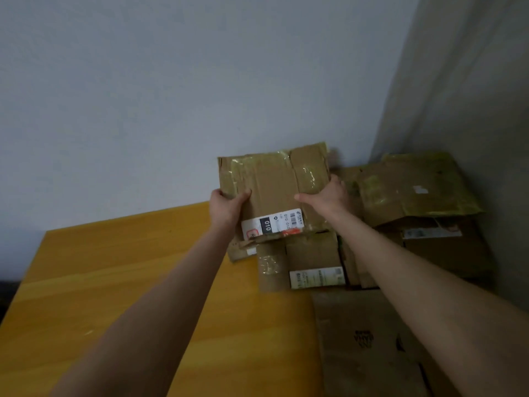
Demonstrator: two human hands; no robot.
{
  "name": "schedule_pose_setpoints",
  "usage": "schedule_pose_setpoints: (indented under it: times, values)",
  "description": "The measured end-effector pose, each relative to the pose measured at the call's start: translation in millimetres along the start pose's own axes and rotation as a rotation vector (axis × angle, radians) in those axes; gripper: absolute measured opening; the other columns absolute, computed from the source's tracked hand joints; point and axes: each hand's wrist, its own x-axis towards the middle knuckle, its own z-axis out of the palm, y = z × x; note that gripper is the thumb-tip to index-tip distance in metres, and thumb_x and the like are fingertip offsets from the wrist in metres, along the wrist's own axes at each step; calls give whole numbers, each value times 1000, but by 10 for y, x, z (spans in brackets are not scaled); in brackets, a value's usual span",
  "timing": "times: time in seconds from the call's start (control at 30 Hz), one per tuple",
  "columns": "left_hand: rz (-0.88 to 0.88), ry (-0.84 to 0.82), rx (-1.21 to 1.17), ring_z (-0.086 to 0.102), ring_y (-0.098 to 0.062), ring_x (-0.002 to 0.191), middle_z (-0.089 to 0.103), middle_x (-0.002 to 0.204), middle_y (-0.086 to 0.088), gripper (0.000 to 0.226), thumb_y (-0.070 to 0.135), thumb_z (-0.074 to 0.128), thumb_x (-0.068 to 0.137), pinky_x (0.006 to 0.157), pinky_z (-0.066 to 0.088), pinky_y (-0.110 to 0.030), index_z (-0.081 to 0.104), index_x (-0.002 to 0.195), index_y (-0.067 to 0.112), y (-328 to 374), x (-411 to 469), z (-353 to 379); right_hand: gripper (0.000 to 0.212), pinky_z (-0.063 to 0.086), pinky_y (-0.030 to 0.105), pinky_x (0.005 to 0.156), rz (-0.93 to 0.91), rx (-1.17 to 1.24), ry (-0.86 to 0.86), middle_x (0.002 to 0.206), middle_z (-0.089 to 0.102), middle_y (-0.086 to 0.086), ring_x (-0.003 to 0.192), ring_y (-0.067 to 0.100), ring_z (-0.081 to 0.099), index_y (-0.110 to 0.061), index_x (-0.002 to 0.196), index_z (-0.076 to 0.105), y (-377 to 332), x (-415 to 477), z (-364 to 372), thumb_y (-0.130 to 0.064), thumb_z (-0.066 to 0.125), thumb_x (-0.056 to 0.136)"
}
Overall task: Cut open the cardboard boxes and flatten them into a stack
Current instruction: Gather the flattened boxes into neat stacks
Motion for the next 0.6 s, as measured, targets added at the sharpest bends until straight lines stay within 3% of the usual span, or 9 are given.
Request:
schedule_pose_setpoints:
  times: [0.17,0.27,0.4,0.5,0.6]
  values:
    - [26,54,-67,59,-21,93,59,110,-4,59,34,75,81,75,52,-35,48,127,10,200,55,-309,109,44,39,91,-63,133,36,150,33,11,130,31,43,-10,148,23,-421,-132,11,-44,84,65]
    - [-23,71,-52,62,-25,97,62,114,-8,59,38,74,82,81,54,-40,51,127,7,127,125,-549,114,37,46,105,-60,113,-49,153,28,14,138,33,33,-8,150,17,-554,-236,163,-45,84,65]
    - [-157,-74,-17,64,-28,95,64,115,-14,61,33,79,78,74,55,-38,53,124,2,-162,176,-784,113,31,51,112,46,78,-148,154,28,15,142,33,27,-8,151,18,-437,-413,477,-42,83,66]
    - [-235,-161,12,64,-32,102,64,117,-16,64,26,82,75,82,55,-42,52,125,1,-409,162,-788,114,27,52,114,112,15,-162,157,21,15,144,34,20,-9,152,13,-277,-497,608,-42,82,67]
    - [-270,-252,31,63,-34,105,62,121,-18,64,19,82,75,88,54,-45,50,127,-1,-563,181,-619,109,36,50,108,175,-107,-83,153,29,15,139,35,32,-9,149,23,-82,-475,588,-49,82,66]
